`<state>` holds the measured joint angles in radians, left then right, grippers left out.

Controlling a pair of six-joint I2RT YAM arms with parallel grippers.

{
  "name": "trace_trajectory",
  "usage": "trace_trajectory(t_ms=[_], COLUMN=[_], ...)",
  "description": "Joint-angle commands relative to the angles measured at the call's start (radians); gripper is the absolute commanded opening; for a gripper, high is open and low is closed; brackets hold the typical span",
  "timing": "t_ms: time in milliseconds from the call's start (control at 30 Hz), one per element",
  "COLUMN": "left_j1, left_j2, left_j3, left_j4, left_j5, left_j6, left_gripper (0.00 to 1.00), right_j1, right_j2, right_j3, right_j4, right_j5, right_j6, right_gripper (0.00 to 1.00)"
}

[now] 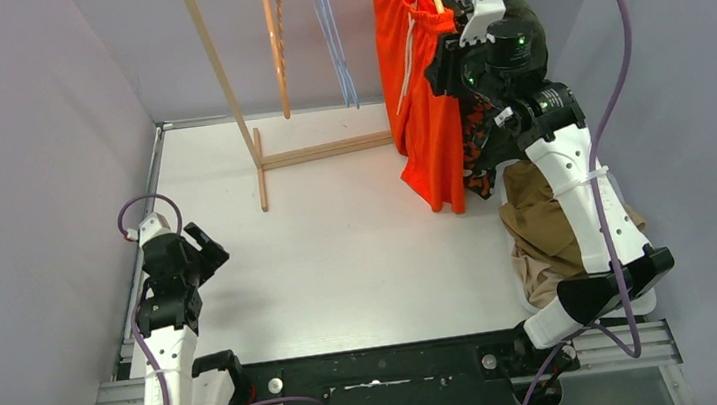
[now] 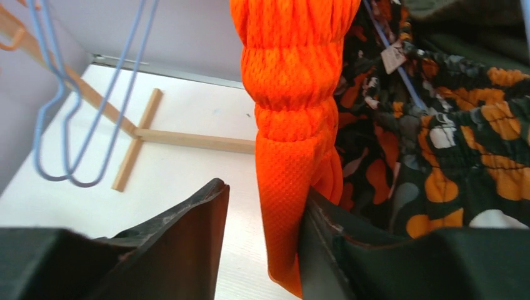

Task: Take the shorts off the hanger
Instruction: Pick up the hanger from the clothes rod.

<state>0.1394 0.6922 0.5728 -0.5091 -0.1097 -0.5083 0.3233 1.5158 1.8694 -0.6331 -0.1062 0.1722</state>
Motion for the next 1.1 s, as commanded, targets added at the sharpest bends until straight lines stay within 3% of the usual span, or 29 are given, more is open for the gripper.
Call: trace_trajectory(t_ms=[0, 100, 300, 667, 900, 967, 1067], left_j1=[0.006, 0.006, 0.002, 0.0, 0.0, 0.002, 0.002], left_j2=[0.002, 0.004, 0.005, 0.022, 0.027, 0.026, 0.028], left_j3=[0.012, 0.011, 0.008, 0.008, 0.009, 0.008, 0.007], left_j4=[0.075, 0.075, 0.078, 0.08, 0.081, 0.081, 0.083], left_j5=[0.031, 0.033, 0.041, 0.052, 0.055, 0.054, 0.056], left_j6=[0.026, 0.027, 0.03, 0.033, 0.034, 0.035, 0.034], left_gripper=[0.74, 0.74, 0.74, 0.74, 0.74, 0.74, 0.74], right_j1=[0.001, 0.001, -0.002, -0.008, -0.009, -0.007, 0.008], right_j2=[-0.008, 0.016, 0.019, 0.194, 0.221, 0.223, 0.197], right_j3=[0.11, 0.141, 0.135, 0.332, 0.365, 0.355, 0.279], right_j4=[0.037, 0.027, 0.022, -0.027, 0.011, 0.036, 0.116], right_j5=[-0.152, -0.211, 0.079, -0.06, -0.031, 0.008, 0.109], right_j6=[0.035, 0.04, 0.05, -0.028, -0.028, -0.024, -0.009], right_gripper=[0.4, 0.41, 0.55, 0.52, 0.42, 0.3, 0.04])
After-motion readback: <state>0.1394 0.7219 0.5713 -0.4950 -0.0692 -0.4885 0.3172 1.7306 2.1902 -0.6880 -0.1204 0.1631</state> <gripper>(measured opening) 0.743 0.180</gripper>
